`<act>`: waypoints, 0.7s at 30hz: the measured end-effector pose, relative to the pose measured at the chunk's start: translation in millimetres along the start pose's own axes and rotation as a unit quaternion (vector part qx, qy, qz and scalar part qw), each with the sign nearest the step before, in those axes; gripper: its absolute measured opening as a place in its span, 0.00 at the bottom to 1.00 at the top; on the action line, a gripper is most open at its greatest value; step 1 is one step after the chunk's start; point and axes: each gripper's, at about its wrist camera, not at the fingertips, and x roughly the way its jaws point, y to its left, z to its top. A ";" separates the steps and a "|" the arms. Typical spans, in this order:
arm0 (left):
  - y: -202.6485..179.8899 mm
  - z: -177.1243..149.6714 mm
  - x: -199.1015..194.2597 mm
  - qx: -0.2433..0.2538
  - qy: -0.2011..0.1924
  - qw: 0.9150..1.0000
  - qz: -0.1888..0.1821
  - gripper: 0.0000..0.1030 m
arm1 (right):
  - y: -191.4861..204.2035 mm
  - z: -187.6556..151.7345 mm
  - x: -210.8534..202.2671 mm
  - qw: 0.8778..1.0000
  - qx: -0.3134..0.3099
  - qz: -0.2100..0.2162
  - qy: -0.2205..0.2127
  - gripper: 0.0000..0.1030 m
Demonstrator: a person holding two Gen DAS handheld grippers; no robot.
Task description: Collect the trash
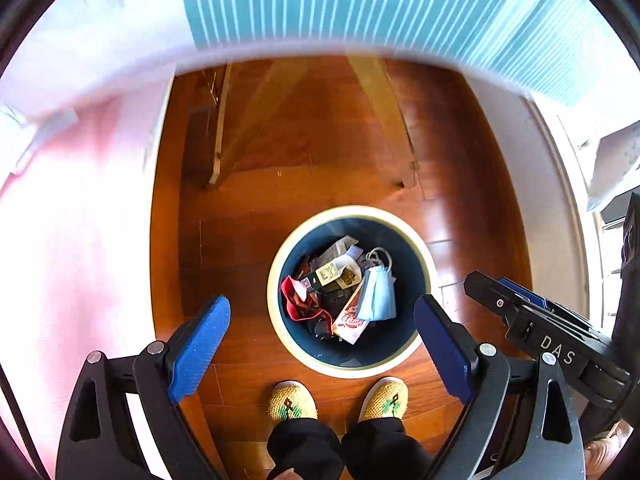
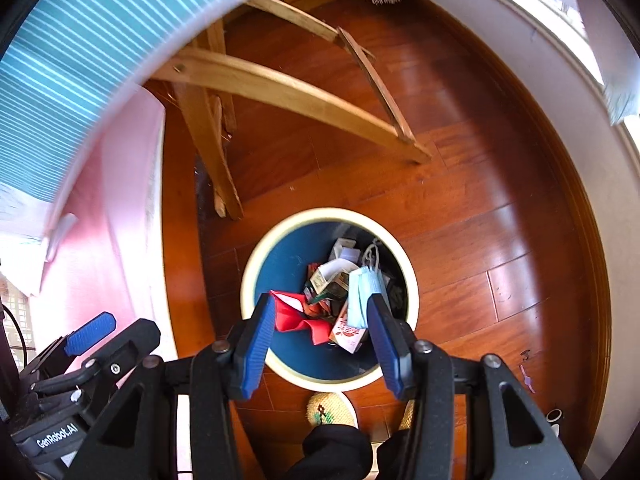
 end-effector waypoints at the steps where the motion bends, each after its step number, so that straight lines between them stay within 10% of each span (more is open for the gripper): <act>1: -0.6 2.8 -7.9 0.000 -0.003 1.000 -0.002 0.90 | 2.4 1.3 -7.7 1.000 -0.001 0.000 -0.003 0.46; 21: -18.2 55.3 -217.5 -0.019 -0.072 0.997 -0.003 0.90 | 75.2 48.8 -200.9 0.997 -0.056 0.009 -0.051 0.47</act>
